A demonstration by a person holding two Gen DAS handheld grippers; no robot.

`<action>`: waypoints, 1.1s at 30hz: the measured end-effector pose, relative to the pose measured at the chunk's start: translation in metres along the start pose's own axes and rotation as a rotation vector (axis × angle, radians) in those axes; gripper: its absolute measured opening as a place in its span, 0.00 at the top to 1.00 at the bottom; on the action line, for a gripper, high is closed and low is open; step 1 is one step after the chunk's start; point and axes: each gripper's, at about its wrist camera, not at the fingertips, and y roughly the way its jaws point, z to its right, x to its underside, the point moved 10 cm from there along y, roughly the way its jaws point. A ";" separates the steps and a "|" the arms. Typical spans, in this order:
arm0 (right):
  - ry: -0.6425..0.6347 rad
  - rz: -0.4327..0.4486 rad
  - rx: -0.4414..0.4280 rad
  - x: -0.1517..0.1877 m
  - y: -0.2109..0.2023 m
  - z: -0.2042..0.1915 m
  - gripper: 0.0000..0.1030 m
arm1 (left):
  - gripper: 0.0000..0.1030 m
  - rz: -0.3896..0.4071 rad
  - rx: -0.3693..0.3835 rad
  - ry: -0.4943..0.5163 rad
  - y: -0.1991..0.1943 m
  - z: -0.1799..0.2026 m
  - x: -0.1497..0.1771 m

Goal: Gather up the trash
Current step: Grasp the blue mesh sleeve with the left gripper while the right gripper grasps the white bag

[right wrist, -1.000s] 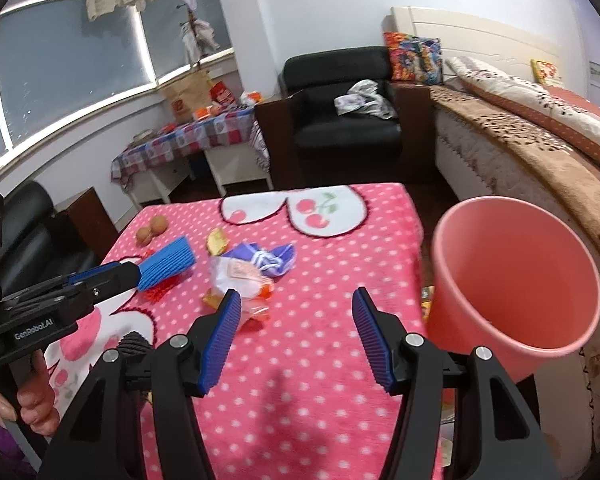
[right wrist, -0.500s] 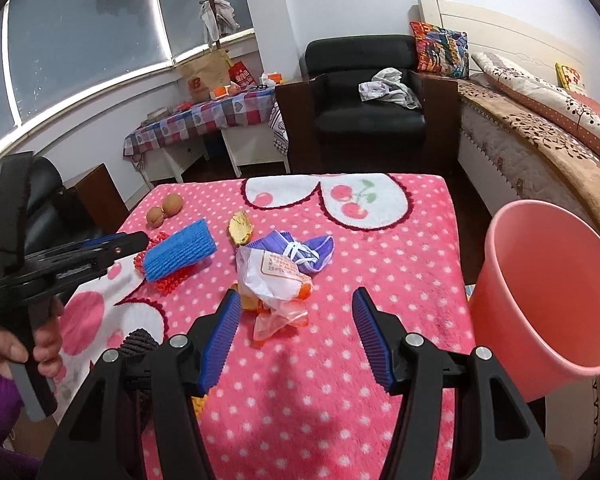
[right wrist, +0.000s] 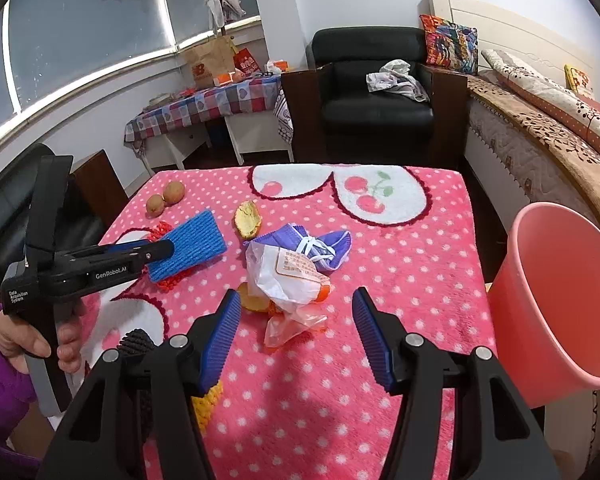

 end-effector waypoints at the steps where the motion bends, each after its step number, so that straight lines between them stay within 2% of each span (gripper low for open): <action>1: 0.000 -0.003 0.001 0.000 0.001 0.000 0.44 | 0.61 0.005 0.002 -0.006 0.000 0.000 0.000; 2: 0.000 -0.004 0.001 0.000 0.002 0.000 0.44 | 0.73 0.011 0.004 -0.009 -0.001 0.000 0.000; 5: 0.003 -0.011 0.003 0.000 0.004 0.000 0.44 | 0.94 0.017 0.020 -0.033 -0.004 -0.001 -0.001; 14: 0.048 -0.033 -0.013 0.001 0.015 0.005 0.44 | 0.96 0.095 0.081 -0.056 -0.040 0.008 -0.010; 19: 0.034 -0.017 -0.043 -0.007 0.019 -0.004 0.44 | 0.96 0.144 0.118 -0.048 -0.063 0.019 -0.015; 23: -0.011 -0.006 -0.028 -0.017 0.028 -0.013 0.44 | 0.96 0.162 0.132 -0.040 -0.073 0.026 -0.016; 28: 0.019 -0.062 0.004 -0.012 0.046 -0.001 0.45 | 0.96 0.162 0.144 -0.049 -0.079 0.028 -0.013; 30: 0.041 -0.091 -0.011 -0.005 0.050 0.002 0.57 | 0.96 0.161 0.148 -0.047 -0.080 0.030 -0.011; 32: 0.058 -0.097 -0.026 -0.002 0.049 0.005 0.59 | 0.96 0.158 0.153 -0.041 -0.080 0.033 -0.009; 33: 0.058 -0.097 -0.030 -0.001 0.047 0.006 0.65 | 0.96 0.157 0.154 -0.039 -0.081 0.034 -0.009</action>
